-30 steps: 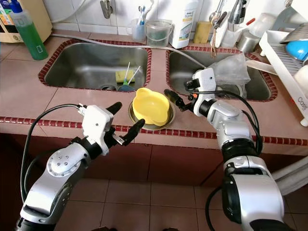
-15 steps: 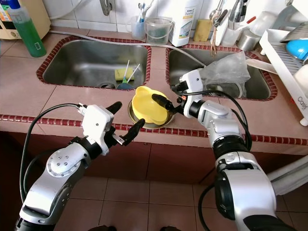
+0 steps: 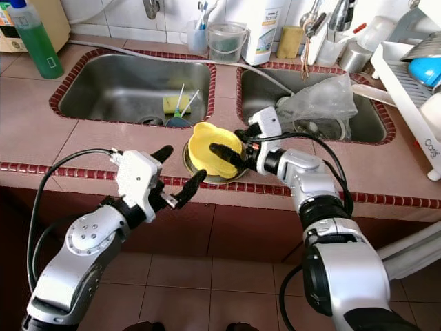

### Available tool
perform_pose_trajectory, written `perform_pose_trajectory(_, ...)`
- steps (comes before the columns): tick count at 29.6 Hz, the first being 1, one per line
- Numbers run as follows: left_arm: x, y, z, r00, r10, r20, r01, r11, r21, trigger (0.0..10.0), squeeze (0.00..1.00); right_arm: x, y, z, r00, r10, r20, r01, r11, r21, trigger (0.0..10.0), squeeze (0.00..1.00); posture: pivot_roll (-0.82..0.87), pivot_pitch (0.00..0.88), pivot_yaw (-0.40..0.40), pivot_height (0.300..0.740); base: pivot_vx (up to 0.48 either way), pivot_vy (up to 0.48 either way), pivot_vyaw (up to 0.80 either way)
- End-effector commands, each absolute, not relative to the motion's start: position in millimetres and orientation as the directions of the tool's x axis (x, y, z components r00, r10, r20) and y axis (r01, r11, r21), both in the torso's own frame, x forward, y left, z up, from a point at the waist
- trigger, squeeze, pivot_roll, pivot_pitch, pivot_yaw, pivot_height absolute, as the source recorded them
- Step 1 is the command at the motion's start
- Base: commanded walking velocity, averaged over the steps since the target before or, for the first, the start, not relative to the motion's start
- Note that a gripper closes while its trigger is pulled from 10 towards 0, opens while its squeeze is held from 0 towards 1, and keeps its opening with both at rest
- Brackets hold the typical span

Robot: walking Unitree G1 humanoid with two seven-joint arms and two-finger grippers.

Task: Kitchen organization

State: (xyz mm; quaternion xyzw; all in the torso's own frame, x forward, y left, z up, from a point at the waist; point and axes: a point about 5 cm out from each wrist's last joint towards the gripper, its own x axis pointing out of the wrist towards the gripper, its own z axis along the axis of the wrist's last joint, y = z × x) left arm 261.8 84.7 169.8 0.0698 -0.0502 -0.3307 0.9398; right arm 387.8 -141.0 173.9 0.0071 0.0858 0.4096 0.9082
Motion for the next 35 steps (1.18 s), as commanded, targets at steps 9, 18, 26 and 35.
perform_pose_trajectory(9,250,73,166,0.714,-0.700,0.016,0.678,0.696,0.237,10.0,0.00,388,-142,173,0.648,0.746,-0.153,-0.740,0.665,0.104,10.0,0.00,0.02,0.176,-0.070,0.740,0.000,0.000,0.00)
perform_pose_trajectory(18,256,78,172,0.726,-0.687,0.036,0.662,0.711,0.237,10.0,0.00,390,-147,175,0.676,0.728,-0.112,-0.700,0.683,0.211,0.0,0.00,0.02,0.168,-0.061,0.740,0.000,0.000,0.00)
perform_pose_trajectory(26,259,78,175,0.723,-0.689,0.044,0.661,0.709,0.245,10.0,0.00,391,-147,177,0.686,0.722,-0.086,-0.690,0.684,0.238,0.0,0.00,0.02,0.161,-0.055,0.740,0.000,0.000,0.00)
perform_pose_trajectory(35,263,79,179,0.725,-0.686,0.058,0.653,0.712,0.259,10.0,0.00,393,-148,183,0.701,0.711,-0.047,-0.676,0.685,0.273,0.0,0.00,0.02,0.141,-0.042,0.740,0.000,0.000,0.00)
